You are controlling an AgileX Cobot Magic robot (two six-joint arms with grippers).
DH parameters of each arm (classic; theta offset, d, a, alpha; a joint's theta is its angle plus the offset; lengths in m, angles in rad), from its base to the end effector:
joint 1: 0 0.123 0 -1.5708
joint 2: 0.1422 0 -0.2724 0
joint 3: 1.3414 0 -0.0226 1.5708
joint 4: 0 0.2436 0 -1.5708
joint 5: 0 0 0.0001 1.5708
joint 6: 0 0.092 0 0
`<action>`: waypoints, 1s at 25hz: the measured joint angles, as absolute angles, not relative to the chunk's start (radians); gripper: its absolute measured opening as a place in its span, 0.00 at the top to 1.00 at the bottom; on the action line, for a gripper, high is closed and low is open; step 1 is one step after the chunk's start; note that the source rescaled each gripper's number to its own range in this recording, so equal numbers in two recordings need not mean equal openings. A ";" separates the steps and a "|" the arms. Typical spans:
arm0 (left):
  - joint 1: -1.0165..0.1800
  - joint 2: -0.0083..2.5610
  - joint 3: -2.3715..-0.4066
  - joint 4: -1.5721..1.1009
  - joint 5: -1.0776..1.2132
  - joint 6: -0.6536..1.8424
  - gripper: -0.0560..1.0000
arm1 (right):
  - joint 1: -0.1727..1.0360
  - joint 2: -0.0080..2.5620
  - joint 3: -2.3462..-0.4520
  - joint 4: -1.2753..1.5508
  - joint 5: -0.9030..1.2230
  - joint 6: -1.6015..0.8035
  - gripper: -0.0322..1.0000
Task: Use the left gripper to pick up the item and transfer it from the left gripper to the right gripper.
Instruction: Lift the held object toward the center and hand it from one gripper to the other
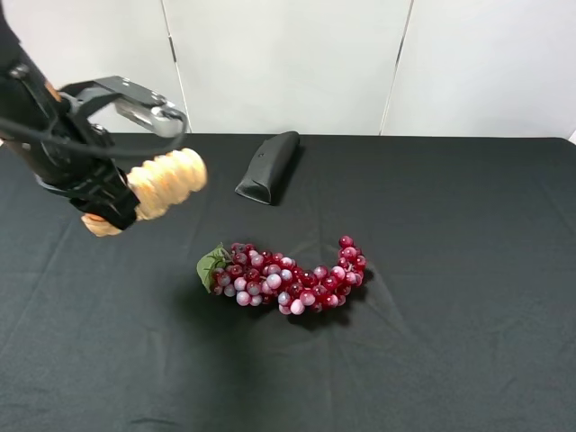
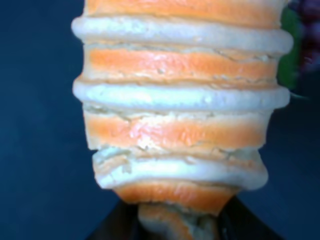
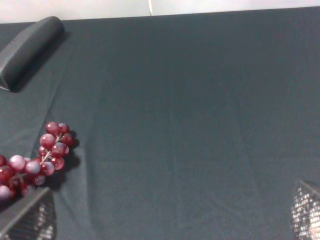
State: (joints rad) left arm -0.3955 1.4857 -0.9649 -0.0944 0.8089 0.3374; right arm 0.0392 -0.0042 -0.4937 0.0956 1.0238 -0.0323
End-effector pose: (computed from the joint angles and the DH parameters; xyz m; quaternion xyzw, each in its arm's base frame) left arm 0.2521 -0.1121 0.2263 0.3283 0.9295 -0.0437 0.1620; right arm 0.0035 0.0076 0.2750 -0.0310 0.8425 0.0496 0.5355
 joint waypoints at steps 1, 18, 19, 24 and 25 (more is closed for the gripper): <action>-0.418 1.486 -0.965 -0.094 0.809 0.361 0.92 | 0.039 -0.004 -0.494 0.096 1.024 -0.032 0.00; -0.679 1.486 -0.965 -0.094 0.629 0.615 0.93 | 0.039 -0.004 -0.494 0.096 1.024 -0.025 0.00; -0.685 1.486 -0.965 -0.094 0.614 0.619 0.93 | 0.039 -0.004 -0.494 0.096 1.024 -0.025 0.00; -0.706 1.486 -0.965 -0.094 0.559 0.632 0.93 | 0.039 -0.004 -0.494 0.096 1.024 -0.024 0.00; -0.706 1.486 -0.965 -0.094 0.551 0.637 0.93 | 0.039 -0.004 -0.494 0.096 1.024 -0.024 0.00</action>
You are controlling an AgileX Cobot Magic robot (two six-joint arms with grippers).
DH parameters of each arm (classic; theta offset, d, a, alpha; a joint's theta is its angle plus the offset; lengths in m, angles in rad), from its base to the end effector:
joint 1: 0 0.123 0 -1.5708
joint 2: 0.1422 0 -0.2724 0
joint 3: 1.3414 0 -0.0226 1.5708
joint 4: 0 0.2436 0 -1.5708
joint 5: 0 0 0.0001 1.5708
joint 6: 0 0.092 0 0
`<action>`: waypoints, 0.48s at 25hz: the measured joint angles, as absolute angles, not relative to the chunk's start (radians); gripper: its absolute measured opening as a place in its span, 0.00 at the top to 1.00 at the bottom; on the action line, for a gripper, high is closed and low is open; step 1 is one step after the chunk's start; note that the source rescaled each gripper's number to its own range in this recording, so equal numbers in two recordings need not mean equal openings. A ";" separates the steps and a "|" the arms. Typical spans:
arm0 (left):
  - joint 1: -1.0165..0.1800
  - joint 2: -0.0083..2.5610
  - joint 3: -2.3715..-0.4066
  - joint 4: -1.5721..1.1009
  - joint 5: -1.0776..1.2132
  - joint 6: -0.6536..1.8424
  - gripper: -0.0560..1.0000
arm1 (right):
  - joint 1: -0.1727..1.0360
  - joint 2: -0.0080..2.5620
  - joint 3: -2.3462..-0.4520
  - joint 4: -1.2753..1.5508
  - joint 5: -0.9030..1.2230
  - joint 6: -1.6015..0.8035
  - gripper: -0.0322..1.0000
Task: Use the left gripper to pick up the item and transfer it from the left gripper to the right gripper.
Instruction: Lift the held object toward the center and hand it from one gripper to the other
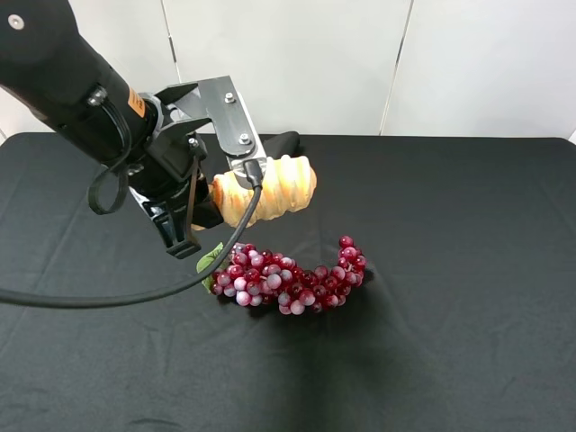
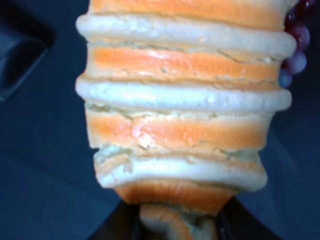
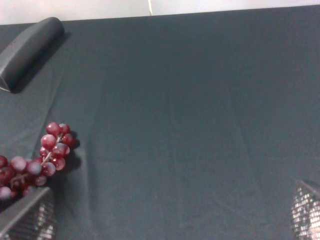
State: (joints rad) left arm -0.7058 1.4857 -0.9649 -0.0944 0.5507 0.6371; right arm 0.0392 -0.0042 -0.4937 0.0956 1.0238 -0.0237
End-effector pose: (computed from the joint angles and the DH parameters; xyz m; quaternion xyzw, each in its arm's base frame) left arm 0.2231 -0.1961 0.2366 0.5704 0.7682 -0.0452 0.2874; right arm 0.0035 0.0076 0.2750 -0.0274 0.8426 0.0519 0.5353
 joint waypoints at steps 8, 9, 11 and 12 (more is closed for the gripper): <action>-0.709 1.486 -0.965 -0.094 0.513 0.658 0.93 | 0.039 0.122 -0.520 0.129 1.024 0.074 0.00; -0.709 1.486 -0.965 -0.094 0.511 0.658 0.93 | 0.039 0.172 -0.532 0.147 1.017 0.087 0.00; -0.709 1.486 -0.965 -0.094 0.508 0.661 0.93 | 0.039 0.280 -0.549 0.207 0.985 0.096 0.00; -0.709 1.486 -0.965 -0.094 0.505 0.661 0.93 | 0.039 0.325 -0.553 0.244 0.964 0.088 0.00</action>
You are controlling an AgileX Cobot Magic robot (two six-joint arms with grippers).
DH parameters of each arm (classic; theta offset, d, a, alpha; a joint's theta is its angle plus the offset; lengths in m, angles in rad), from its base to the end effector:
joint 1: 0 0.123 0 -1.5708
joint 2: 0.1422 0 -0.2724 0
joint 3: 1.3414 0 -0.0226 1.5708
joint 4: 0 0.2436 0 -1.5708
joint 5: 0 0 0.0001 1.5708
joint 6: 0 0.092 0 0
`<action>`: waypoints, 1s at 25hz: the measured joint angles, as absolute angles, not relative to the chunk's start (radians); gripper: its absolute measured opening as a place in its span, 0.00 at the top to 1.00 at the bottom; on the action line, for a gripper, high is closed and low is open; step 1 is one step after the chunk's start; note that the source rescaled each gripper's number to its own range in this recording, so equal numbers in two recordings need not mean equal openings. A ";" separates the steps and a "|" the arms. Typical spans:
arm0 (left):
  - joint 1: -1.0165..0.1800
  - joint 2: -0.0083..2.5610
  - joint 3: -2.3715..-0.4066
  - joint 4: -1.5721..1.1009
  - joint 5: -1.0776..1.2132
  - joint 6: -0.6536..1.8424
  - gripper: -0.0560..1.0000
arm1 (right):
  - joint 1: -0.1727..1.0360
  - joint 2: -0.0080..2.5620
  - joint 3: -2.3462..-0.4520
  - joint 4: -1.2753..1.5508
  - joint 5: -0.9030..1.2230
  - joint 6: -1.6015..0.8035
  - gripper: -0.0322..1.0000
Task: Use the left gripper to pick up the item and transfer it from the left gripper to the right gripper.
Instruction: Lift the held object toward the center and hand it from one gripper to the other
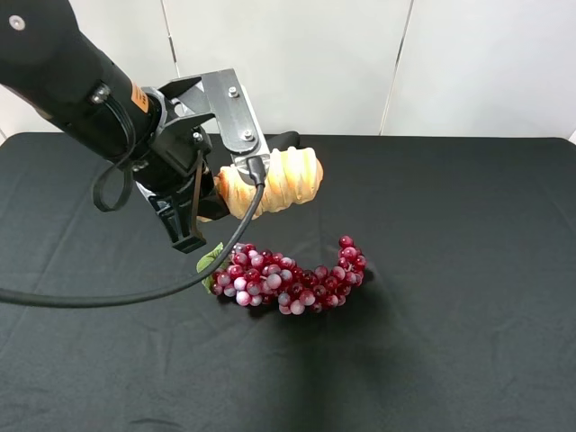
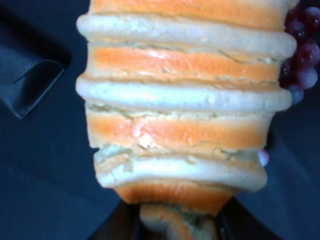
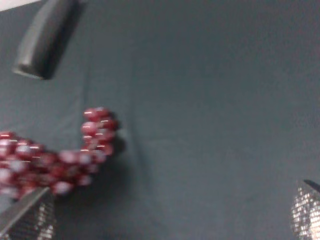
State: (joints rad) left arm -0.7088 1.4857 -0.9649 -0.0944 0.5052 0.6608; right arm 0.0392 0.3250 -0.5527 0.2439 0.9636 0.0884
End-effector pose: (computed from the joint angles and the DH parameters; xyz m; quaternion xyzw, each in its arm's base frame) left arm 0.2253 -0.1988 0.2390 0.5756 0.7557 -0.0420 0.3095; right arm 0.0532 0.0204 0.2891 0.0396 0.8882 0.1483 0.4330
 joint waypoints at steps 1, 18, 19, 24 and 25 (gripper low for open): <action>-0.709 1.486 -0.965 -0.094 0.502 0.661 0.93 | 0.039 0.379 -0.557 0.277 0.938 0.066 0.00; -0.709 1.486 -0.965 -0.094 0.449 0.661 0.93 | 0.039 1.052 -0.601 1.153 0.803 -0.817 0.00; -0.709 1.486 -0.965 -0.094 0.449 0.661 0.93 | 0.039 1.078 -0.612 1.174 0.805 -0.848 0.00; -0.709 1.486 -0.965 -0.094 0.449 0.661 0.93 | 0.039 1.182 -0.667 1.247 0.844 -0.945 0.00; -0.709 1.486 -0.965 -0.094 0.449 0.661 0.93 | 0.039 1.200 -0.676 1.263 0.851 -0.956 0.00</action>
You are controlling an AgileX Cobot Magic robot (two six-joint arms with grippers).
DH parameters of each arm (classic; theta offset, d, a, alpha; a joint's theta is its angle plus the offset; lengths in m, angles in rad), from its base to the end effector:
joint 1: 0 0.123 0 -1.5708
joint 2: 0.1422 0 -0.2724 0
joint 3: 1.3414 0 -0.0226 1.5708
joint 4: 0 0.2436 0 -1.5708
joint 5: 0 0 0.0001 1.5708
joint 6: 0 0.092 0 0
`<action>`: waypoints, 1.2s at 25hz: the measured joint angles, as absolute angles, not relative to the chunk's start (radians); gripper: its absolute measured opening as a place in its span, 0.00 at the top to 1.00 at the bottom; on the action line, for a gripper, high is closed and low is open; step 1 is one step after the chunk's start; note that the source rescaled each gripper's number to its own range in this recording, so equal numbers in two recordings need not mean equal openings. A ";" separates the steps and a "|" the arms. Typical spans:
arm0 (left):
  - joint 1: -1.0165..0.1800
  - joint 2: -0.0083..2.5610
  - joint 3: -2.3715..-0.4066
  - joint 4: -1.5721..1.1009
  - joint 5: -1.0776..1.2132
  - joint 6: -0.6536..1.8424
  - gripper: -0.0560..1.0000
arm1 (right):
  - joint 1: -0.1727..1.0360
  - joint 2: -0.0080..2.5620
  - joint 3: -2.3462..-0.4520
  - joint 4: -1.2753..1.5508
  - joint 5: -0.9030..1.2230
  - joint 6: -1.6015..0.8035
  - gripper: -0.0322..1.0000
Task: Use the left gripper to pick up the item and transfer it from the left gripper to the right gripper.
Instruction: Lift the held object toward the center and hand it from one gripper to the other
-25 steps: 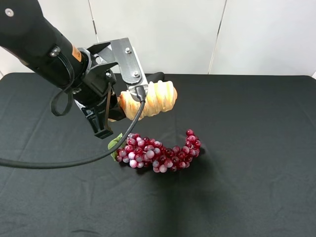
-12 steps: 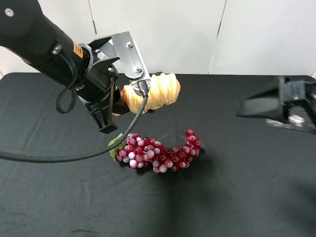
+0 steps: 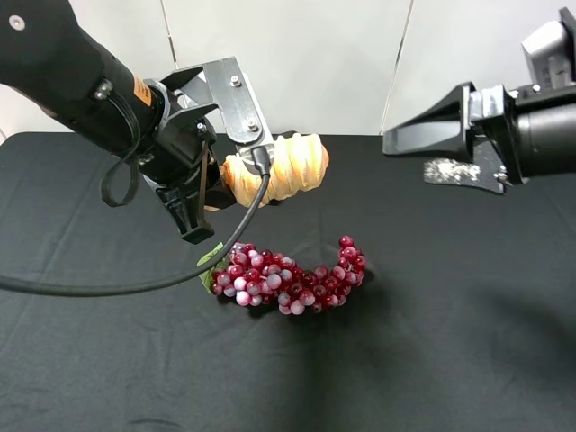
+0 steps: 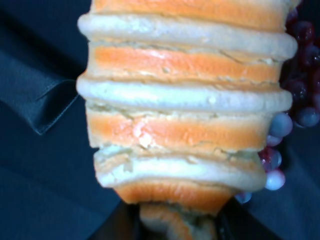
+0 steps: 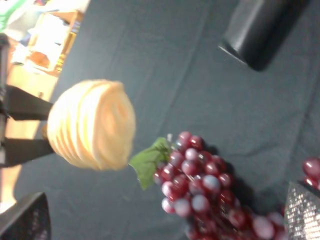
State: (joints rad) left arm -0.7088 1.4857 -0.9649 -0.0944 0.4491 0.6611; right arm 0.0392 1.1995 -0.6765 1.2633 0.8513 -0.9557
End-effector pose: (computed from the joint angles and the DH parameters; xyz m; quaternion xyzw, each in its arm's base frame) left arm 0.2287 -0.2011 0.2421 0.5693 0.7492 -0.0416 0.3360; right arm 0.2118 0.0744 0.2614 -0.0979 0.8560 0.3932 0.3212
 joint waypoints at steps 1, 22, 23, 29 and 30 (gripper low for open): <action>-0.709 1.486 -0.965 -0.094 0.449 0.661 0.93 | 0.039 1.215 -0.685 1.280 0.855 -0.973 0.00; -0.769 1.487 -0.965 -0.096 0.329 0.661 0.93 | 0.297 1.437 -0.863 1.332 0.792 -1.040 0.00; -0.773 1.487 -0.965 -0.096 0.327 0.661 0.93 | 0.311 1.444 -0.864 1.330 0.782 -1.045 0.00; -0.787 1.487 -0.965 -0.097 0.309 0.661 0.93 | 0.375 1.462 -0.866 1.337 0.759 -1.066 0.00; -0.790 1.487 -0.965 -0.097 0.307 0.661 0.93 | 0.378 1.463 -0.866 1.337 0.752 -1.068 0.00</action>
